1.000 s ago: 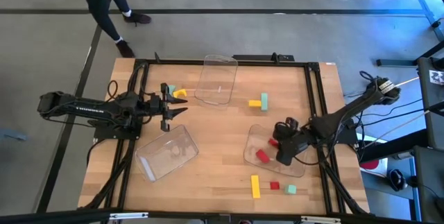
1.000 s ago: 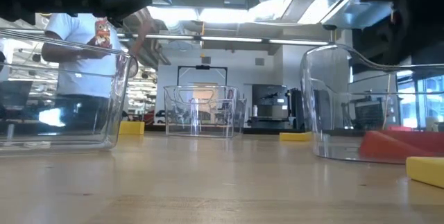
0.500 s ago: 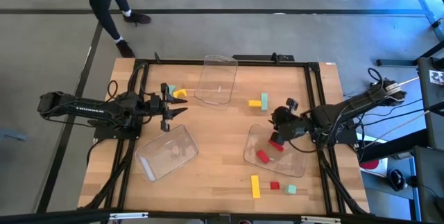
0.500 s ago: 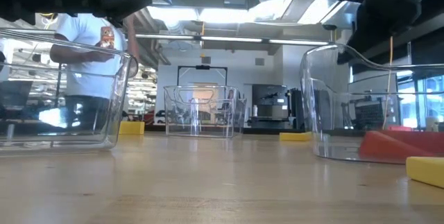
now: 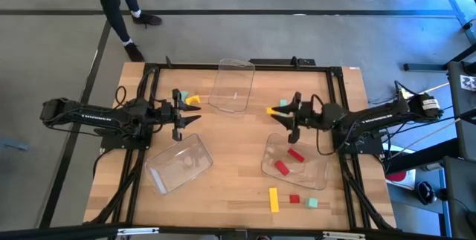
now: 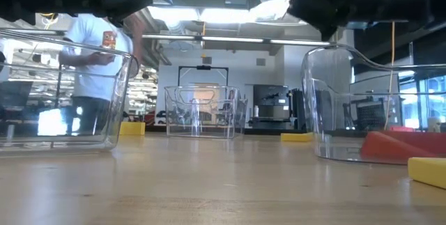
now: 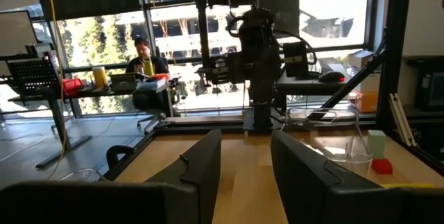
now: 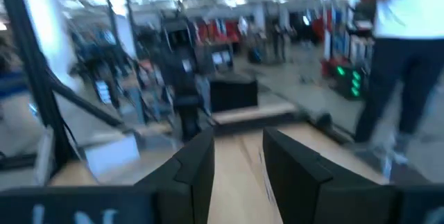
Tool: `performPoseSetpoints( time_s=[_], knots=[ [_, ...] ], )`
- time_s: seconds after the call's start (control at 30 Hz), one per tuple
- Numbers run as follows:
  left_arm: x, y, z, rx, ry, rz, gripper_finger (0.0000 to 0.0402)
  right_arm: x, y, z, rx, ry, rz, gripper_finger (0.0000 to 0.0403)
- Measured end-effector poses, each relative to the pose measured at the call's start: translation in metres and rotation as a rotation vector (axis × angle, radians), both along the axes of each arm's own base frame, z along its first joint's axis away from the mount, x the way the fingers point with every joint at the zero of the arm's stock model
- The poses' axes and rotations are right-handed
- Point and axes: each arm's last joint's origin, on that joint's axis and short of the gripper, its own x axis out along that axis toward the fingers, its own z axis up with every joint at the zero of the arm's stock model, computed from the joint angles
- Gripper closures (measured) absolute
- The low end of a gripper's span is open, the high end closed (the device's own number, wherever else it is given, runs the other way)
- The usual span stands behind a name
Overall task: Sort & place blocks by color
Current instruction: Put the the red block into the bottom right transparent bin
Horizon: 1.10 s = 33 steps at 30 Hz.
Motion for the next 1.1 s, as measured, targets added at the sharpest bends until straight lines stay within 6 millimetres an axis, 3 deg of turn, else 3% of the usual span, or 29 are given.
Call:
performPoseSetpoints(
  time_s=[0.2, 1.1],
  knots=[
    [0.0001, 0.0, -0.0001, 0.0, 0.001, 0.0, 0.0282, 0.0039, -0.0068, 0.0125, -0.009, -0.04, 0.027, 0.0276],
    [0.0004, 0.0015, -0.0037, -0.03, 0.035, 0.049, 0.0282, 0.0039, -0.0069, 0.0116, -0.1, -0.019, 0.008, 0.0276]
  ],
)
